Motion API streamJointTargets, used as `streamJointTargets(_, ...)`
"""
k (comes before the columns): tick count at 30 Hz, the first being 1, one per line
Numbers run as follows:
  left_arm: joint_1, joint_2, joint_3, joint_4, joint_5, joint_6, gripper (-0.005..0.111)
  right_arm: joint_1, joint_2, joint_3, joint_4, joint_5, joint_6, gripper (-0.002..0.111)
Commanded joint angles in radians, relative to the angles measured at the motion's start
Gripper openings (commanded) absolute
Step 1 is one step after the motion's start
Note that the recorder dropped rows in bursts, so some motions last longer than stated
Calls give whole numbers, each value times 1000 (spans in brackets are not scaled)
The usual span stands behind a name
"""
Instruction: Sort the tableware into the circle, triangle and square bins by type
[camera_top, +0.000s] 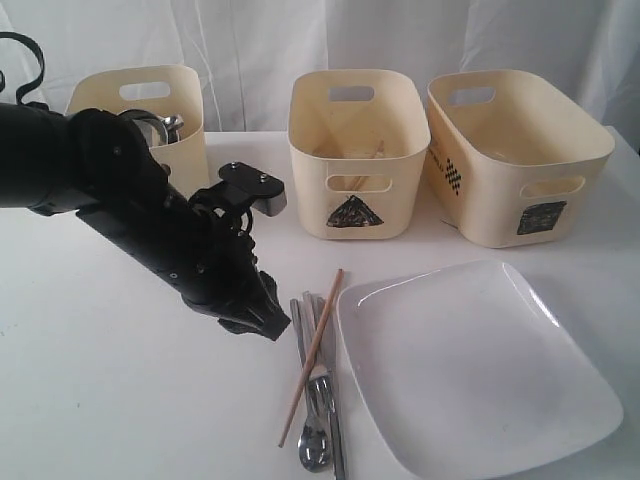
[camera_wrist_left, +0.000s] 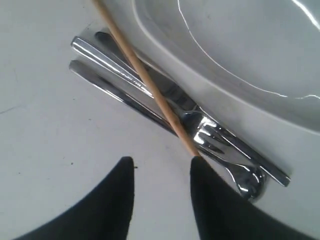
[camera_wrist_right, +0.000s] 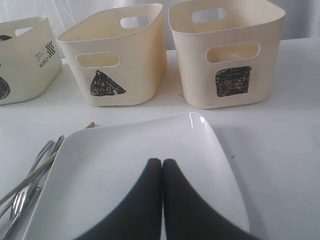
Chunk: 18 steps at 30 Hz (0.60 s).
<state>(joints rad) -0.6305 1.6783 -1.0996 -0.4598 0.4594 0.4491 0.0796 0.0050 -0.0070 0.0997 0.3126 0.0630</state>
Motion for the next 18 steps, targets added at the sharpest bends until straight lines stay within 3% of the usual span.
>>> streamJointTargets(1,0,-13,7,-37,17,-4,52,2,-5,7,2,-14,1,0)
streamJointTargets(5,-5,-13,7,-110,18,-8,51,2,-5,7,2,-14,1,0)
streamJointTargets(12,-117,9,7,-92,11,-6,51,2,-5,7,2,-14,1,0)
streamJointTargets(18,-140,63,7,-82,19,-55,51,2,-5,7,2,-14,1,0)
